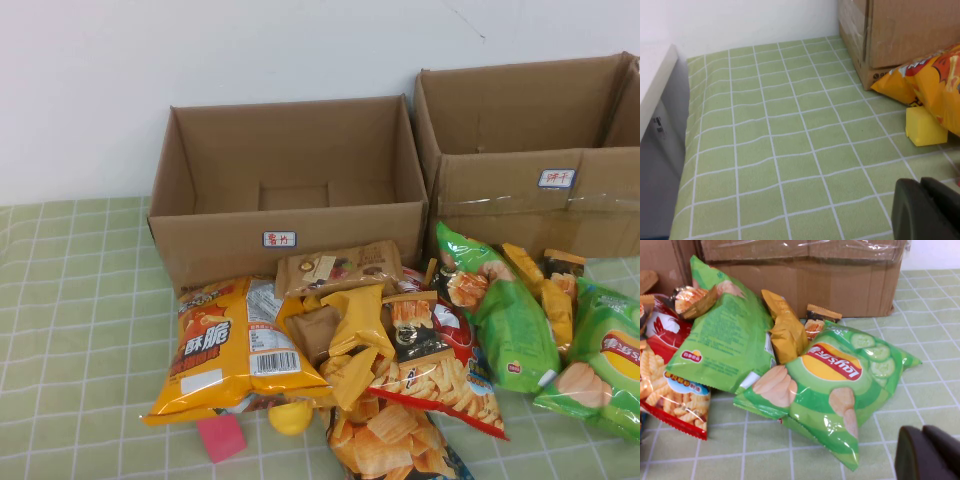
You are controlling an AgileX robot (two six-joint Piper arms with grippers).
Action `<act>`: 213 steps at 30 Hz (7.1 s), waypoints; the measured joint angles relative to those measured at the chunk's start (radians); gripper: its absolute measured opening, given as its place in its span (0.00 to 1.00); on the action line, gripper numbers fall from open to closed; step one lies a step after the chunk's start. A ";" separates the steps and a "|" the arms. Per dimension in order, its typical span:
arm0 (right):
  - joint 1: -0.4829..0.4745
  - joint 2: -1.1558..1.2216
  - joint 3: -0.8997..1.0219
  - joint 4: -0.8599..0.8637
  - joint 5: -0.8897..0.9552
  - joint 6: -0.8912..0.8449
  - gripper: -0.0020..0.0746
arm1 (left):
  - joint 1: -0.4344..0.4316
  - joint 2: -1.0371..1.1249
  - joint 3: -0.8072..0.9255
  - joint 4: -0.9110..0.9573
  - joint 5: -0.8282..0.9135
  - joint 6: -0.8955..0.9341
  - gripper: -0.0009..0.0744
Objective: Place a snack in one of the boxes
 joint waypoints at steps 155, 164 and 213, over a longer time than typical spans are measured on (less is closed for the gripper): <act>0.220 1.259 -0.526 0.104 -0.121 -0.261 0.08 | 0.000 0.673 -0.452 -0.017 0.151 -0.178 0.01; 0.187 1.360 -0.727 -0.029 0.077 -0.028 0.76 | 0.000 0.673 -0.452 -0.024 0.151 -0.167 0.01; 0.096 1.498 -0.874 -0.028 0.353 0.111 0.07 | 0.000 0.674 -0.452 -0.053 0.145 -0.137 0.01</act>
